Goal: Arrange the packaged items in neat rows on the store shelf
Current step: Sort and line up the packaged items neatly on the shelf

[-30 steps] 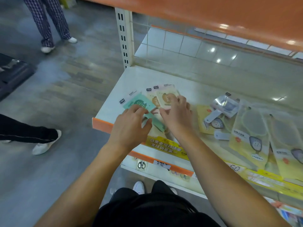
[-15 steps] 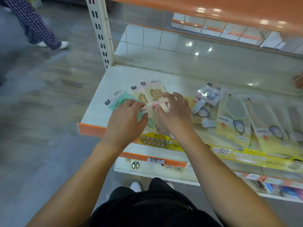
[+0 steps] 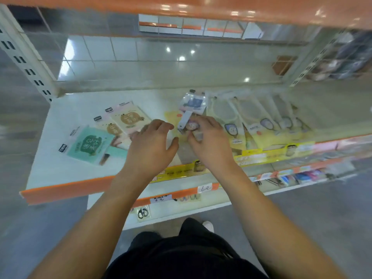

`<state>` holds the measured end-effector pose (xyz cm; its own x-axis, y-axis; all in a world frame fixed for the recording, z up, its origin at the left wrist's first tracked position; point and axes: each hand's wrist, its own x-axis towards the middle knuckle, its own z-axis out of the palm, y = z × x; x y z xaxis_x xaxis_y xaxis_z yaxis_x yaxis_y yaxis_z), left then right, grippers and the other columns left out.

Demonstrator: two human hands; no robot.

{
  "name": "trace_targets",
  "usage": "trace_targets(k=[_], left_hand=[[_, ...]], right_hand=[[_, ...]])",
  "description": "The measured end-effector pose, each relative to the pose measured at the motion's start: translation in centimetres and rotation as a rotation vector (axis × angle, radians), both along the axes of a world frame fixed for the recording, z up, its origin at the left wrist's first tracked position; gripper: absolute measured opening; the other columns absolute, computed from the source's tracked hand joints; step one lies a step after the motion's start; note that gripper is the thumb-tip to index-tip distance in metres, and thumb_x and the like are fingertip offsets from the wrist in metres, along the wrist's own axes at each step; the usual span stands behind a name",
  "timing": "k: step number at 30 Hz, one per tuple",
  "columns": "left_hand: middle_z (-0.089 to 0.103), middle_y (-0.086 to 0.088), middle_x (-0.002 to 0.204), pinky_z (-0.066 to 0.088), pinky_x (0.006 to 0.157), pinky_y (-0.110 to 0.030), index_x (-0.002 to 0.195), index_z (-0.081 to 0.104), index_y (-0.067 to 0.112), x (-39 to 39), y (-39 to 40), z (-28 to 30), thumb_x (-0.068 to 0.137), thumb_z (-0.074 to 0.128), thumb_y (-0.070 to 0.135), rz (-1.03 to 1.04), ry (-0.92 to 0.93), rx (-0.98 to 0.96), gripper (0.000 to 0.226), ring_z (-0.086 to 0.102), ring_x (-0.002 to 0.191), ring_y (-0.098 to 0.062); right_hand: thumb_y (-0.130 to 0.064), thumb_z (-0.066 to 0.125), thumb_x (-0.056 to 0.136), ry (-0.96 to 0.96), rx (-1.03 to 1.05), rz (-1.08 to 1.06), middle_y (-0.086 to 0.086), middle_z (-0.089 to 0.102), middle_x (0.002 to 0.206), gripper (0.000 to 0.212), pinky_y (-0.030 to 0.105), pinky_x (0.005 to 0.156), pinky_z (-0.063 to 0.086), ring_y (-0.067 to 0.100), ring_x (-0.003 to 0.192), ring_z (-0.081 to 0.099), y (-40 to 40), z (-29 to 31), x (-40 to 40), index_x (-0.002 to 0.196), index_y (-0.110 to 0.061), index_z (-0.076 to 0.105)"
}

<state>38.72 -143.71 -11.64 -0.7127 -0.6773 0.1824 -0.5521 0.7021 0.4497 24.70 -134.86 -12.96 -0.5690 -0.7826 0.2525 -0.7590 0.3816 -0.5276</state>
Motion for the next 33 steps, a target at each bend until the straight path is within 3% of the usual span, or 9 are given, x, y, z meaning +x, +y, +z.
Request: trace_targets(k=[8, 13, 19, 23, 29, 33], left_hand=[[0.058, -0.005, 0.119, 0.049, 0.083, -0.043, 0.118, 0.06, 0.017, -6.2, 2.8, 0.1, 0.089, 0.056, 0.034, -0.094, -0.011, -0.013, 0.034, 0.058, 0.104, -0.031], [0.061, -0.004, 0.115, 0.051, 0.08, -0.042, 0.115, 0.062, 0.017, -10.6, 5.2, -0.2, 0.088, 0.056, 0.033, -0.074, -0.007, -0.025, 0.032, 0.06, 0.101, -0.031], [0.061, -0.004, 0.111, 0.051, 0.076, -0.041, 0.11, 0.062, 0.014, -16.5, 8.1, 0.2, 0.085, 0.052, 0.035, -0.053, -0.037, -0.055, 0.034, 0.062, 0.096, -0.031], [0.06, -0.004, 0.114, 0.052, 0.078, -0.044, 0.111, 0.062, 0.014, -19.7, 9.7, 0.2, 0.084, 0.048, 0.04, -0.004, -0.067, -0.072, 0.041, 0.061, 0.099, -0.032], [0.058, -0.004, 0.115, 0.051, 0.078, -0.044, 0.113, 0.062, 0.015, -22.6, 11.9, -0.1, 0.083, 0.038, 0.046, 0.052, -0.073, -0.078, 0.049, 0.06, 0.098, -0.031], [0.06, -0.004, 0.114, 0.052, 0.076, -0.044, 0.111, 0.064, 0.015, -23.1, 12.8, -0.4, 0.083, 0.045, 0.043, 0.105, -0.093, -0.077, 0.044, 0.061, 0.097, -0.031]], right_hand=[[-0.027, 0.063, 0.087, -0.006, -0.012, -0.087, 0.006, 0.062, 0.118, 0.037, 0.043, 0.091, 0.049, 0.027, 0.108, 0.058, 4.0, 0.4, -5.0, 0.121, -0.014, 0.063], [-0.032, 0.057, 0.085, -0.007, -0.01, -0.087, 0.004, 0.063, 0.115, 0.038, 0.042, 0.089, 0.049, 0.028, 0.107, 0.059, 6.3, 0.0, -9.5, 0.119, -0.016, 0.063], [-0.029, 0.062, 0.085, -0.019, -0.043, -0.052, 0.006, 0.061, 0.118, 0.038, 0.041, 0.089, 0.048, 0.03, 0.108, 0.058, 8.7, -0.1, -15.8, 0.119, -0.015, 0.063], [-0.041, 0.05, 0.083, -0.05, -0.018, -0.037, 0.004, 0.06, 0.119, 0.046, 0.043, 0.092, 0.047, 0.03, 0.106, 0.059, 9.7, -0.4, -19.2, 0.121, -0.018, 0.061], [-0.033, 0.063, 0.085, -0.106, -0.005, 0.026, 0.002, 0.056, 0.127, 0.044, 0.044, 0.095, 0.046, 0.028, 0.118, 0.051, 11.2, -0.9, -22.2, 0.127, -0.019, 0.059], [-0.039, 0.067, 0.085, -0.081, 0.066, 0.05, 0.001, 0.047, 0.136, 0.051, 0.044, 0.099, 0.043, 0.029, 0.126, 0.044, 11.6, -1.1, -23.1, 0.132, -0.025, 0.055]])
